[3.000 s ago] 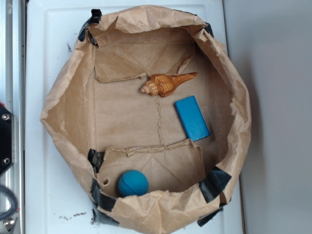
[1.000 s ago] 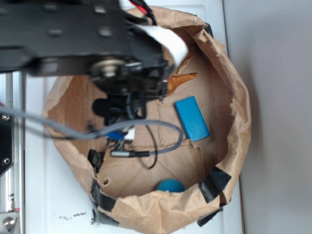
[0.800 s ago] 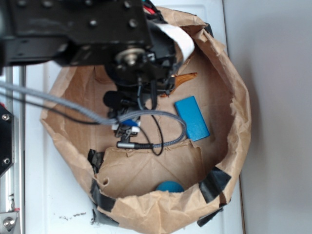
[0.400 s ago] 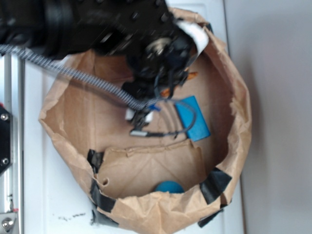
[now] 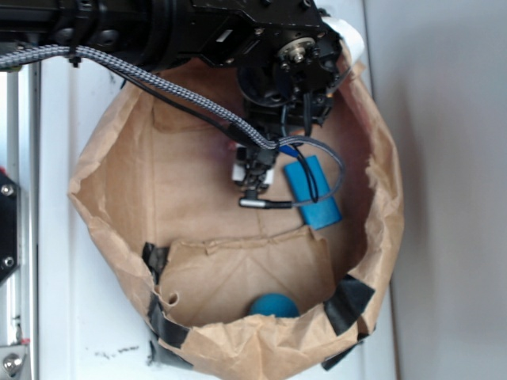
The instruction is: Grab the shell.
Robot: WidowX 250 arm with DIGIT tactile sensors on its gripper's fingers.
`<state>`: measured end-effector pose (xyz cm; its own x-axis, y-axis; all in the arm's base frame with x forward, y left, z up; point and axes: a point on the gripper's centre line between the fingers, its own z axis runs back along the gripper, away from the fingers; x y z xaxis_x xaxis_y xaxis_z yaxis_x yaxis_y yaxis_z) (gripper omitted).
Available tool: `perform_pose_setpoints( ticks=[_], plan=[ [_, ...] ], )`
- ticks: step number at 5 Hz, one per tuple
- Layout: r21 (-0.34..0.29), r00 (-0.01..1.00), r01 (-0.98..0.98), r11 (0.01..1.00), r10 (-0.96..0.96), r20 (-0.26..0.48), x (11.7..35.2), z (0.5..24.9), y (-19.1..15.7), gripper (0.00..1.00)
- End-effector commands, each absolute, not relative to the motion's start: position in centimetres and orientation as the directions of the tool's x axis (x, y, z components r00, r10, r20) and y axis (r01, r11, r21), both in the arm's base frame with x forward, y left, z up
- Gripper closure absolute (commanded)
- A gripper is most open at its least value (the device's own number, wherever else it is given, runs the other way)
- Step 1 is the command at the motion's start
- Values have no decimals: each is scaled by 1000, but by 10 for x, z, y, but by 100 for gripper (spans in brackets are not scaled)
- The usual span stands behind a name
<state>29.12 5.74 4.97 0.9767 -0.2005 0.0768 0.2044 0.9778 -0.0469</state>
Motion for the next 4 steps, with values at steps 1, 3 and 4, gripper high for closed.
perform_pose_setpoints(
  ticks=[1, 3, 4],
  plan=[
    [27, 978, 196, 980, -197, 74, 258, 20, 30, 0],
    [62, 978, 153, 986, -160, 132, 221, 22, 17, 100],
    [56, 974, 133, 990, -141, 177, 252, 49, 44, 100]
  ],
)
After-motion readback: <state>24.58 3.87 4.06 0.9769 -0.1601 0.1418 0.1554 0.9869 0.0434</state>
